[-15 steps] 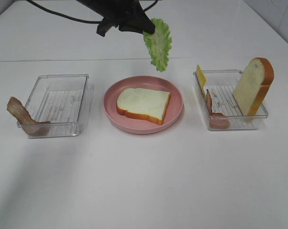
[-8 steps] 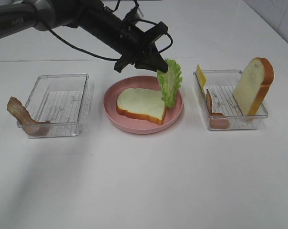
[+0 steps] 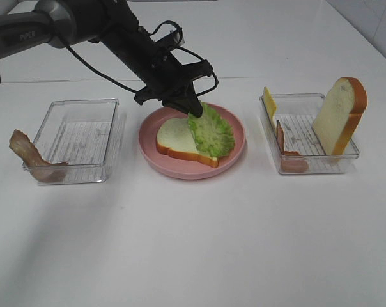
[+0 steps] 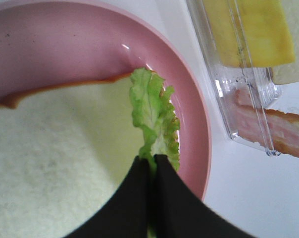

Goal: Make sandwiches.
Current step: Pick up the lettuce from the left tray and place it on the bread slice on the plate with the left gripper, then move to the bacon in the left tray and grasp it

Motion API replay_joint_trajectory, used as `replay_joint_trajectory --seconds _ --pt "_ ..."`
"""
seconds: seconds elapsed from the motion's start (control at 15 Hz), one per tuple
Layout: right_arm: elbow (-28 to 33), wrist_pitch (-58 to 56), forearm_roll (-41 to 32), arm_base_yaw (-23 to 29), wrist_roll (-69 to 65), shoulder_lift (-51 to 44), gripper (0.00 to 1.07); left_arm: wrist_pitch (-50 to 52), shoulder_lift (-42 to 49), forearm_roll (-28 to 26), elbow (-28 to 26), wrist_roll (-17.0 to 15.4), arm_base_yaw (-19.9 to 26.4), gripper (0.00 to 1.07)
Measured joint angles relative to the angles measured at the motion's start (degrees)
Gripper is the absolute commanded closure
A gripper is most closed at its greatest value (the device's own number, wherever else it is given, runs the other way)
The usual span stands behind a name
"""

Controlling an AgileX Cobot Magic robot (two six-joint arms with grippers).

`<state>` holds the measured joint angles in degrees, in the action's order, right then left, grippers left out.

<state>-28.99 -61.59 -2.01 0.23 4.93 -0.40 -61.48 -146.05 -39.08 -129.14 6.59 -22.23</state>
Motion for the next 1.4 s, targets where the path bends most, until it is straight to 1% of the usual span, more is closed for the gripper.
replay_joint_trajectory --seconds 0.13,0.2,0.27,0.33,0.4,0.53,0.67,0.73,0.8,0.93,1.0,1.13,1.2,1.27,1.33,1.4 --pt "0.0 0.0 0.0 0.0 0.0 0.0 0.29 0.0 0.0 0.4 0.0 -0.06 0.0 0.94" --pt "0.0 0.0 0.0 0.0 0.0 0.0 0.29 -0.06 0.0 2.58 0.0 -0.8 0.0 0.71" --pt "0.0 0.0 0.0 0.0 0.0 0.0 0.29 -0.06 0.0 3.84 0.0 -1.38 0.0 0.56" --pt "0.0 0.0 0.0 0.0 0.0 0.0 0.29 -0.06 0.0 5.73 0.0 -1.66 0.0 0.46" --pt "0.0 0.0 0.0 0.0 0.0 0.0 0.29 -0.06 0.0 7.91 -0.06 -2.69 0.0 0.41" --pt "0.0 0.0 0.0 0.0 0.0 0.0 0.29 -0.8 0.0 13.46 -1.38 -5.67 0.0 0.4" --pt "0.0 0.0 0.0 0.0 0.0 0.0 0.29 -3.78 0.0 18.56 -4.41 -7.79 0.06 0.4" --pt "0.0 0.0 0.0 0.0 0.0 0.0 0.29 -3.78 0.0 18.56 -4.41 -7.79 0.06 0.4" --pt "0.0 0.0 0.0 0.0 0.0 0.0 0.29 -7.51 0.0 22.57 -9.0 -8.77 0.06 0.4" --pt "0.0 0.0 0.0 0.0 0.0 0.0 0.29 -7.73 0.4 26.18 -12.61 -10.31 0.11 0.4" --pt "0.0 0.0 0.0 0.0 0.0 0.0 0.29 -7.85 1.89 27.44 -13.18 -11.06 0.46 0.4" --pt "0.0 0.0 0.0 0.0 0.0 0.0 0.29 -7.91 2.58 28.07 -13.18 -11.06 0.69 0.4" --pt "0.0 0.0 0.0 0.0 0.0 0.0 0.29 -8.02 5.1 30.08 -13.06 -11.29 1.78 0.4" --pt "0.0 0.0 0.0 0.0 0.0 0.0 0.29 -8.02 9.8 31.57 -11.0 -11.29 4.41 0.4" --pt "0.0 0.0 0.0 0.0 0.0 0.0 0.29 -8.02 11.17 31.68 -10.2 -11.29 5.04 0.4" --pt "0.0 0.0 0.0 0.0 0.0 0.0 0.29 -8.02 15.07 32.03 -6.25 -11.4 7.45 0.4"
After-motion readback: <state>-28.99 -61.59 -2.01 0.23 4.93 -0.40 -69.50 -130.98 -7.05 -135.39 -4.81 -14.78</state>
